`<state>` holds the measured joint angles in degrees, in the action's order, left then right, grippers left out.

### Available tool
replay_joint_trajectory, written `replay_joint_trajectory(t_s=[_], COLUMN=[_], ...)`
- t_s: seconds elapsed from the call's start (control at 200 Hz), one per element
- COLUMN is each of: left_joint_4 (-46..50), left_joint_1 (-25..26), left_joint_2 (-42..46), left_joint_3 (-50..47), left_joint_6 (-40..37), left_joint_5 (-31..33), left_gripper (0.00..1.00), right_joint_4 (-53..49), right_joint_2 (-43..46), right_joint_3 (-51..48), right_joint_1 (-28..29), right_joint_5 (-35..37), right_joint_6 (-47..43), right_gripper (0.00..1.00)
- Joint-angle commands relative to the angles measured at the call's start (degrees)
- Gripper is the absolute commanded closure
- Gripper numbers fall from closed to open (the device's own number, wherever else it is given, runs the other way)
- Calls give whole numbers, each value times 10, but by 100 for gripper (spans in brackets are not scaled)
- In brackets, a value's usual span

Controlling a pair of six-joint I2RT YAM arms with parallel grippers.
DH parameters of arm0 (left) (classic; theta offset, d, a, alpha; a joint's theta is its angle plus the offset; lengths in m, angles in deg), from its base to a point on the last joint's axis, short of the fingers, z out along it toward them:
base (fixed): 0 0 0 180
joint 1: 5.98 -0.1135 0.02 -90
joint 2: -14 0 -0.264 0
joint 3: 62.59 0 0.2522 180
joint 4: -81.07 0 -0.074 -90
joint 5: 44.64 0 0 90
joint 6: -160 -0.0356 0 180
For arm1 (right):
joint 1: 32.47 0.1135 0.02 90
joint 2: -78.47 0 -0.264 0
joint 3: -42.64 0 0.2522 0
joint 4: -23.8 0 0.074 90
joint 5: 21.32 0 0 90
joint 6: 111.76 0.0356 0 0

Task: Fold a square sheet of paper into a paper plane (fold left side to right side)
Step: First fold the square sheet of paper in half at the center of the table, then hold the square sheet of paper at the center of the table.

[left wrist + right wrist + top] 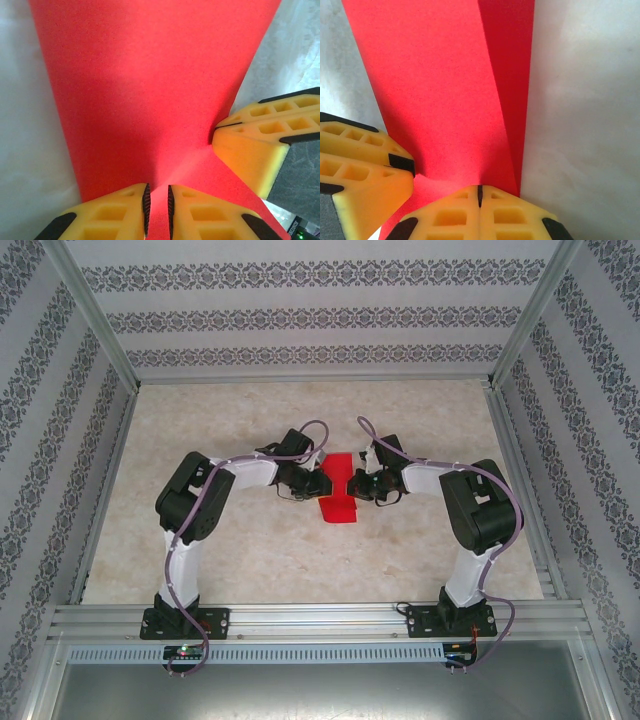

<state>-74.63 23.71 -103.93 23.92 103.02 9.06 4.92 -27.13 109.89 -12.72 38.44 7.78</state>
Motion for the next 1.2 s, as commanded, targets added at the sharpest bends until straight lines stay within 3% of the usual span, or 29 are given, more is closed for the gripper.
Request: replay_joint_trajectory(t_s=[0.0,0.225,0.52,0.774,1.199], left_joint_4=[26,37,-10,-14,27], left_joint_1=[-28,-41,-4,6,13], left_joint_2=[19,54,33,-23,-31], left_joint_3=[-29,-31,12,51,22], left_joint_6=[-22,-27,7,16,-9], left_joint_5=[30,36,-30,-25,5], left_gripper=[78,79,79,78,78], right_joint_4=[-81,-78,-77,-78,-58], right_joint_2=[-33,-34,-38,-34,-13], right_joint_3=[-22,-22,-19,-18,-16], right_joint_1=[1,2,4,6,3], right_joint_5=[47,45,42,42,14], right_joint_6=[-17,-17,-14,-13,-6], right_gripper=[96,96,96,96,96])
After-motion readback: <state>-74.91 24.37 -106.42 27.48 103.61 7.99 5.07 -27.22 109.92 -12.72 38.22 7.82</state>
